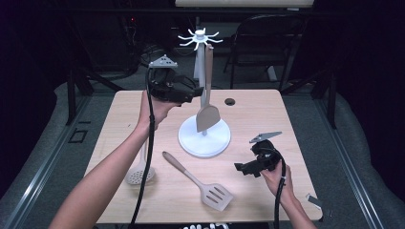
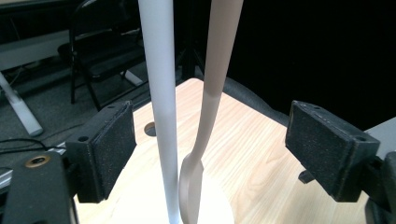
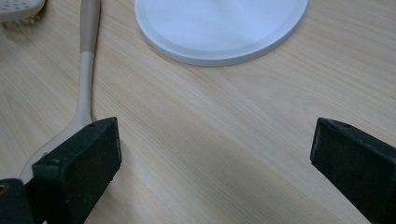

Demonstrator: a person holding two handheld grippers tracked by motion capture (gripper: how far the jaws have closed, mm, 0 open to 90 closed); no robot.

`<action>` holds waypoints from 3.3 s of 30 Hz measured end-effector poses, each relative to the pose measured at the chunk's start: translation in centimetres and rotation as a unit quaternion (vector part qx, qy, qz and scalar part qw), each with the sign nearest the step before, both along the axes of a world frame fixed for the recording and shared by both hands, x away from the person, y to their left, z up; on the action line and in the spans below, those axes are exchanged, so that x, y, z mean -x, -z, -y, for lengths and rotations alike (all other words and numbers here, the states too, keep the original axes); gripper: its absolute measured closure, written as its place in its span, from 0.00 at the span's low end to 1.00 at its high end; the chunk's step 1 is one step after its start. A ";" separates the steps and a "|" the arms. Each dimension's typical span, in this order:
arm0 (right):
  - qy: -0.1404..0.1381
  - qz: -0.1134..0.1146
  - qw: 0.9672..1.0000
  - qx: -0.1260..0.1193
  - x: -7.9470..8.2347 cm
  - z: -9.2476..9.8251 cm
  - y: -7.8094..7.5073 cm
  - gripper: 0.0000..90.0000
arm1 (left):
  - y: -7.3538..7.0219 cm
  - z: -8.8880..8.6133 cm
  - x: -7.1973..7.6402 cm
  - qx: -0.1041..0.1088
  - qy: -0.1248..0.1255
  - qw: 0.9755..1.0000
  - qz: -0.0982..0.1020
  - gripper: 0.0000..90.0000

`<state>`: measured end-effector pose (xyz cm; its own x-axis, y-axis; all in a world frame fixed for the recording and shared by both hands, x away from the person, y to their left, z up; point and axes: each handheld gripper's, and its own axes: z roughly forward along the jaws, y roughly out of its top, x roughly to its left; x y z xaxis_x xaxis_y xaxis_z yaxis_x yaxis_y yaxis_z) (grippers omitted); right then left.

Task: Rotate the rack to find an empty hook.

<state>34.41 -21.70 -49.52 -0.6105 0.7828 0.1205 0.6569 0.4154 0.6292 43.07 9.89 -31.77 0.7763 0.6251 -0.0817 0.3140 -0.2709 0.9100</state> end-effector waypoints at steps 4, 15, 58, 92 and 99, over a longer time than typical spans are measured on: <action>0.002 -0.003 1.000 0.003 0.0 0.1 0.0 0.03 | -0.5 -0.2 0.1 -0.001 -0.005 1.000 0.005 0.26; 0.000 -0.008 1.000 0.004 -0.1 0.3 0.2 0.04 | -2.6 -0.6 1.1 0.023 -0.009 0.999 0.042 0.73; 0.004 -0.006 1.000 0.003 0.1 0.4 0.2 0.05 | -7.2 0.1 0.1 0.013 -0.061 0.993 0.097 1.00; 0.001 -0.006 1.000 0.004 0.1 0.3 0.3 0.05 | -7.2 -0.3 -1.6 0.005 -0.085 0.992 0.090 1.00; 0.000 -0.008 1.000 0.004 0.1 0.4 0.2 0.05 | -7.0 -1.1 -1.0 0.015 -0.083 0.992 0.090 0.93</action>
<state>34.31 -22.06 -49.74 -0.6086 0.7837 0.1238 0.6669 0.4207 0.6151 44.06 10.97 -24.76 0.6671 0.7445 0.0286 0.1840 -0.2018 0.9620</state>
